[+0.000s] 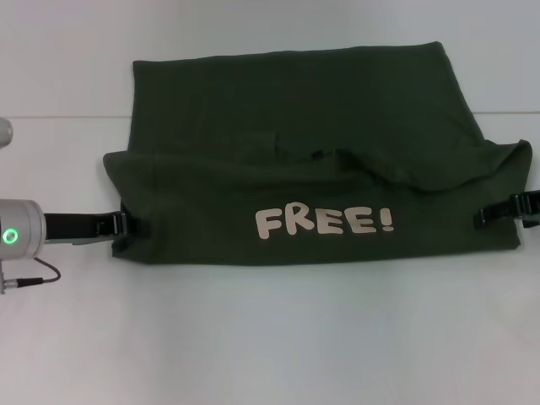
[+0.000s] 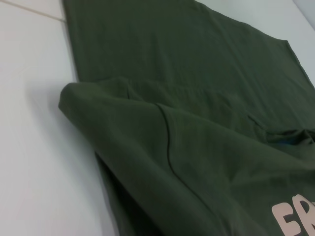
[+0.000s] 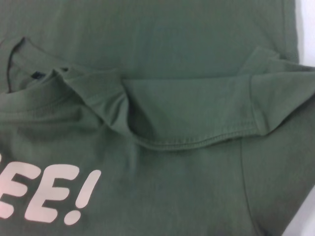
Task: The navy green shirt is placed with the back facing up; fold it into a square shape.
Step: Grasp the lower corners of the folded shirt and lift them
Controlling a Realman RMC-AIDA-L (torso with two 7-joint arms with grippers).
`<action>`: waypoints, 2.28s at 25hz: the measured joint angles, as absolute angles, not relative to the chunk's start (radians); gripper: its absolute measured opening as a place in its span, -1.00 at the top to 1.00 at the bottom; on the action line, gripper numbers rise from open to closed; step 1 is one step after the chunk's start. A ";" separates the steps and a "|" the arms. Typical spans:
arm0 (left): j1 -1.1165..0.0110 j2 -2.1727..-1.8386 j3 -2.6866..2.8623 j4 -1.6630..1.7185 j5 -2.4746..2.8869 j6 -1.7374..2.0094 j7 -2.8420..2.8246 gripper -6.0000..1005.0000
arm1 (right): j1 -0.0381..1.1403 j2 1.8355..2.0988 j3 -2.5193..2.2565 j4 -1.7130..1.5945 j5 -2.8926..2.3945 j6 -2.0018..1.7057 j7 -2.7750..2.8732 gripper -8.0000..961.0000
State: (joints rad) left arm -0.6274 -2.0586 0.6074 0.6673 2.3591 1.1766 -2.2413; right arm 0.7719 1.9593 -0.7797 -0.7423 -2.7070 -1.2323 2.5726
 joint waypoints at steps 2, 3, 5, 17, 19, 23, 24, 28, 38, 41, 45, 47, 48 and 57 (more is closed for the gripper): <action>-0.628 -2.059 0.607 0.667 2.359 1.177 -2.242 0.94 | 0.772 1.961 -0.783 -0.739 -2.707 -1.220 2.572 -0.97; -0.628 -2.060 0.607 0.667 2.357 1.177 -2.242 0.94 | 0.772 1.962 -0.785 -0.737 -2.707 -1.214 2.572 -0.97; -0.628 -2.060 0.607 0.667 2.354 1.177 -2.242 0.94 | 0.772 1.967 -0.786 -0.730 -2.707 -1.199 2.571 -0.97; -0.628 -2.059 0.607 0.667 2.350 1.181 -2.241 0.94 | 0.786 1.988 -0.812 -0.688 -2.706 -1.156 2.569 -0.97; -0.628 -2.059 0.607 0.667 2.350 1.181 -2.241 0.94 | 0.788 1.991 -0.815 -0.688 -2.707 -1.155 2.569 -0.97; -0.628 -2.059 0.607 0.667 2.349 1.181 -2.241 0.94 | 0.786 1.991 -0.816 -0.688 -2.704 -1.154 2.569 -0.96; -0.627 -2.059 0.607 0.667 2.348 1.181 -2.241 0.94 | 0.785 1.991 -0.815 -0.691 -2.703 -1.155 2.569 -0.95; -0.627 -2.059 0.607 0.667 2.347 1.181 -2.241 0.95 | 0.781 1.991 -0.821 -0.698 -2.704 -1.163 2.559 -0.82; -0.624 -2.058 0.607 0.667 2.334 1.188 -2.240 0.95 | 0.778 1.989 -0.822 -0.699 -2.706 -1.160 2.557 -0.30; -0.626 -2.056 0.607 0.667 2.334 1.192 -2.244 0.95 | 0.778 1.988 -0.823 -0.699 -2.706 -1.160 2.557 0.00; -0.627 -2.056 0.607 0.667 2.334 1.201 -2.247 0.95 | 0.778 1.985 -0.826 -0.700 -2.706 -1.165 2.557 0.39; -0.627 -2.055 0.607 0.667 2.334 1.202 -2.247 0.94 | 0.778 1.983 -0.827 -0.700 -2.707 -1.167 2.557 0.56; -0.627 -2.055 0.607 0.667 2.335 1.202 -2.247 0.94 | 0.778 1.983 -0.827 -0.701 -2.707 -1.168 2.557 0.62; -0.629 -2.045 0.607 0.667 2.353 1.274 -2.273 0.94 | 0.776 1.980 -0.827 -0.748 -2.707 -1.254 2.521 0.90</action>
